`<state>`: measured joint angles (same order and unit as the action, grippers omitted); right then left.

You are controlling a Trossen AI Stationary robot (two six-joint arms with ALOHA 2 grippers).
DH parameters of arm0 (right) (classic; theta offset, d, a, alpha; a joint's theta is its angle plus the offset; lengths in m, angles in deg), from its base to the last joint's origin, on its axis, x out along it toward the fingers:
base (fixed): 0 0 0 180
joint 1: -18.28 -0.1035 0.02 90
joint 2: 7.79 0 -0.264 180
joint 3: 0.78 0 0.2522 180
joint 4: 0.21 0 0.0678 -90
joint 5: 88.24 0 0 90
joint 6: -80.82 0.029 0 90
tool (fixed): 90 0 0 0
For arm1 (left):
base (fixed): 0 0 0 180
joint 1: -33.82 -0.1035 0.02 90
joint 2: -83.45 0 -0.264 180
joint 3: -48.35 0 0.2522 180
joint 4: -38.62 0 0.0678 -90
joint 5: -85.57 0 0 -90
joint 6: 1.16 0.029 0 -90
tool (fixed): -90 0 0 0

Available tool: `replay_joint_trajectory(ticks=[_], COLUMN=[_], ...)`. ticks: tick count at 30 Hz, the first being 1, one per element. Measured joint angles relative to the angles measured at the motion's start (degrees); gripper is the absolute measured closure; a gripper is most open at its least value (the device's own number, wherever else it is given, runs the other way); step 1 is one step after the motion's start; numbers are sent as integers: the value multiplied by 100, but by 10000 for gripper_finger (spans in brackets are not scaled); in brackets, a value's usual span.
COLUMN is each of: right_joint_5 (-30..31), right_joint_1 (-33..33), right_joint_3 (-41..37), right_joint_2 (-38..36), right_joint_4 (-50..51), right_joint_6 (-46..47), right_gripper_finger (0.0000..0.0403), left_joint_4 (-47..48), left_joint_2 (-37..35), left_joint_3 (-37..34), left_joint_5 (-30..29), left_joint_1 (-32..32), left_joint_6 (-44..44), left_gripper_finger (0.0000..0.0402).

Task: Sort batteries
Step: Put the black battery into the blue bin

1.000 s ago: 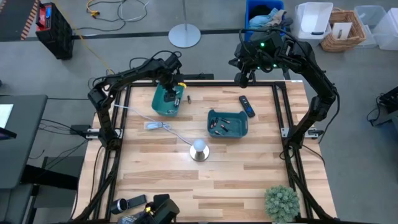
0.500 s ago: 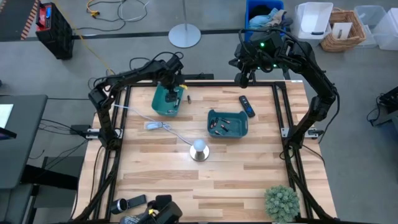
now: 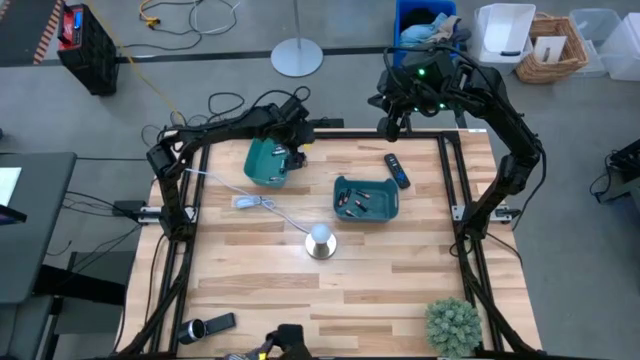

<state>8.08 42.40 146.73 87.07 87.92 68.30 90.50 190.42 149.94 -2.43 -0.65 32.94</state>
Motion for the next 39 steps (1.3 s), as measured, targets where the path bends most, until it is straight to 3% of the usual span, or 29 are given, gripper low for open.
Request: replay_joint_trajectory(ticks=[11, 18, 30, 39], right_joint_5=[-1, -2, -2, -2], right_joint_1=[2, 2, 2, 0], right_joint_3=[0, 0, 0, 0], right_joint_2=[1, 1, 10, 10], right_joint_4=[-5, -20, -96, -118], right_joint_6=[0, 2, 48, 69], right_gripper_finger=[394, 394, 394, 394], left_joint_4=[-227, -510, -581, -379], left_joint_2=[653, 992, 1217, 1217], left_joint_3=[-2, 4, 7, 7], left_joint_5=[-315, -590, -596, -165], left_joint_1=[373, 294, 109, -40], left_joint_6=[-142, -288, -356, -355], left_gripper_finger=[107, 107, 107, 107])
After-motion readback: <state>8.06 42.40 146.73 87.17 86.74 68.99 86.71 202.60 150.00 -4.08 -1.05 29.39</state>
